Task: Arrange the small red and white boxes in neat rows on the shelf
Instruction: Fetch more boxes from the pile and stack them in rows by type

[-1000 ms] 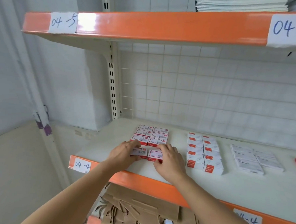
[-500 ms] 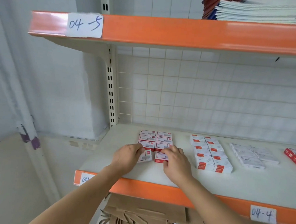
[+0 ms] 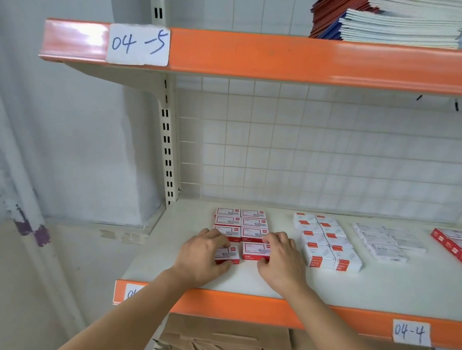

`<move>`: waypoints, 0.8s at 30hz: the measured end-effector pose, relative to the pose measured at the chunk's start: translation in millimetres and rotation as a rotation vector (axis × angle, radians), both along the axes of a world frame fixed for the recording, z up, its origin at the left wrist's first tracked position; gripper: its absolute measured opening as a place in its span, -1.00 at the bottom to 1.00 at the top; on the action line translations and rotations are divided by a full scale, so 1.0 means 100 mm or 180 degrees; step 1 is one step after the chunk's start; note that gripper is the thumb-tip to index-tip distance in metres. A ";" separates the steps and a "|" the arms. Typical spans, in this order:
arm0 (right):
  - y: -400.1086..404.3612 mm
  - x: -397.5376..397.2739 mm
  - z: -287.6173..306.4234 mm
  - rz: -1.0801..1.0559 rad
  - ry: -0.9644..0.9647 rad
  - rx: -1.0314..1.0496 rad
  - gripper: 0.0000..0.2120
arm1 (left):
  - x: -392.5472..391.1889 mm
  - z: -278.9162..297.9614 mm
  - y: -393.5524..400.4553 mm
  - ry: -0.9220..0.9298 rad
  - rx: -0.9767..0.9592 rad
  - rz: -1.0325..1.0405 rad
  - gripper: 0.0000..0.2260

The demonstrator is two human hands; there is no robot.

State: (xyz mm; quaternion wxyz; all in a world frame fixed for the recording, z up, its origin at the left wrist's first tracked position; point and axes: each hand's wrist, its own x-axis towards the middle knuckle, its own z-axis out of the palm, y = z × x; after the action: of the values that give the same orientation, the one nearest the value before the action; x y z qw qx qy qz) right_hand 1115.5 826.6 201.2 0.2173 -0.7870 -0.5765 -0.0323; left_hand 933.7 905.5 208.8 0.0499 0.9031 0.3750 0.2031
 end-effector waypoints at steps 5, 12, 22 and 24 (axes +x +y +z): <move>0.00 -0.01 0.01 0.0172 0.0052 0.0059 -0.71 | 0.00 -0.04 0.03 -0.0070 0.0099 0.0072 -0.69; -0.01 -0.02 0.01 0.0222 0.0181 0.0098 -0.72 | 0.09 -0.04 0.06 0.0062 0.0128 0.0131 -0.72; 0.03 0.00 0.01 0.0151 0.0208 0.0145 -0.72 | 0.16 -0.05 0.08 0.0086 0.0079 0.0123 -0.73; 0.04 0.01 0.00 0.0155 0.0223 0.0155 -0.72 | 0.17 -0.04 0.08 0.0119 0.0093 0.0145 -0.72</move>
State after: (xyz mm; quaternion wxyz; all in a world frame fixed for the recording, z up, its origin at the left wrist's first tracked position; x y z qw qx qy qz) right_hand 1116.4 830.7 201.5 0.2572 -0.7678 -0.5866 -0.0134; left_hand 950.2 913.1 204.3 0.0250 0.8987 0.3933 0.1927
